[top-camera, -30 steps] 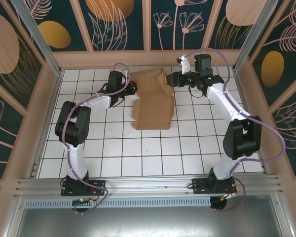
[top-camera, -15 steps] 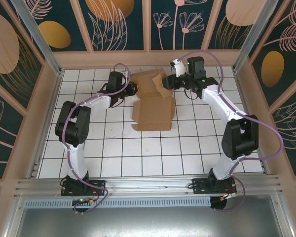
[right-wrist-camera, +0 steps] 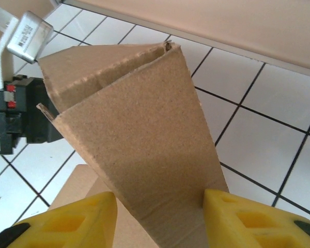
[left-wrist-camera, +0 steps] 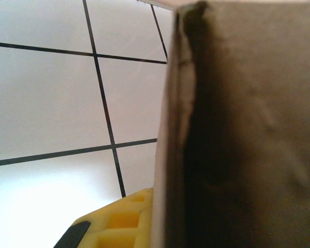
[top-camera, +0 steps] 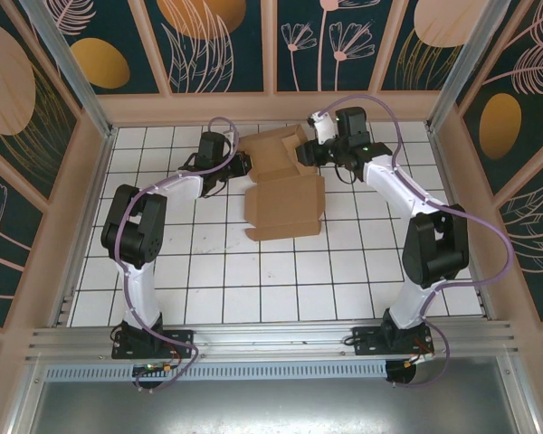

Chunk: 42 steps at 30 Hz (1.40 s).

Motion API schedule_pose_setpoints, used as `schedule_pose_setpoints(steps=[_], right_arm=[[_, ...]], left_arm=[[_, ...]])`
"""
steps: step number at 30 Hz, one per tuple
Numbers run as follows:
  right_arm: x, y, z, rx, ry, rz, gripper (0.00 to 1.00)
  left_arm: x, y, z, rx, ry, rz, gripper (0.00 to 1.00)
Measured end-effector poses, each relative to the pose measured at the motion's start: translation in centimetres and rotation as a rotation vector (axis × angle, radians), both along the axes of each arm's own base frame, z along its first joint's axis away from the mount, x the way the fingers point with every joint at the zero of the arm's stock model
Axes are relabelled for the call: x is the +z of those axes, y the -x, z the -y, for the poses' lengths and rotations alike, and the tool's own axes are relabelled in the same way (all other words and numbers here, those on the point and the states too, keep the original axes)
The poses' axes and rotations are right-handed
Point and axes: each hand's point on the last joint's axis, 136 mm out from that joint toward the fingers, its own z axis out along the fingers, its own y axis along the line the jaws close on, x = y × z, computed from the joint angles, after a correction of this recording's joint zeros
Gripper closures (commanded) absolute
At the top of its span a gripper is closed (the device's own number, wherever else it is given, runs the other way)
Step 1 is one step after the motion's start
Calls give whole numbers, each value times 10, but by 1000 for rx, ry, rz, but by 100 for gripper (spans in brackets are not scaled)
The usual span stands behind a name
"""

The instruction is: Fold the paper box

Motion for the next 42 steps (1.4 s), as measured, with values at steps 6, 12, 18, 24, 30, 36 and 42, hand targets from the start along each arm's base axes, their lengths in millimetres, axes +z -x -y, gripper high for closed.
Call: schedule_pose_setpoints(steps=[6, 12, 18, 24, 30, 36, 42], right_arm=[[-4, -5, 0, -46, 56, 27, 59], [-1, -13, -5, -104, 90, 90, 64], [-8, -22, -7, -174, 148, 131, 70], [-11, -29, -7, -253, 208, 179, 76], [-21, -34, -5, -341, 295, 212, 88], [-33, -36, -7, -409, 391, 243, 100], [-36, -36, -7, -437, 435, 261, 83]], left_arm=[[-1, 0, 0, 1, -2, -5, 100], [-2, -1, -4, 8, -2, -7, 100], [-4, -2, -8, 16, -5, -13, 100], [-7, -1, -9, 17, -8, -22, 100], [-13, 3, -10, 17, -13, -36, 100], [-23, 7, -16, 27, -29, -68, 100], [-27, 10, -16, 26, -32, -78, 100]])
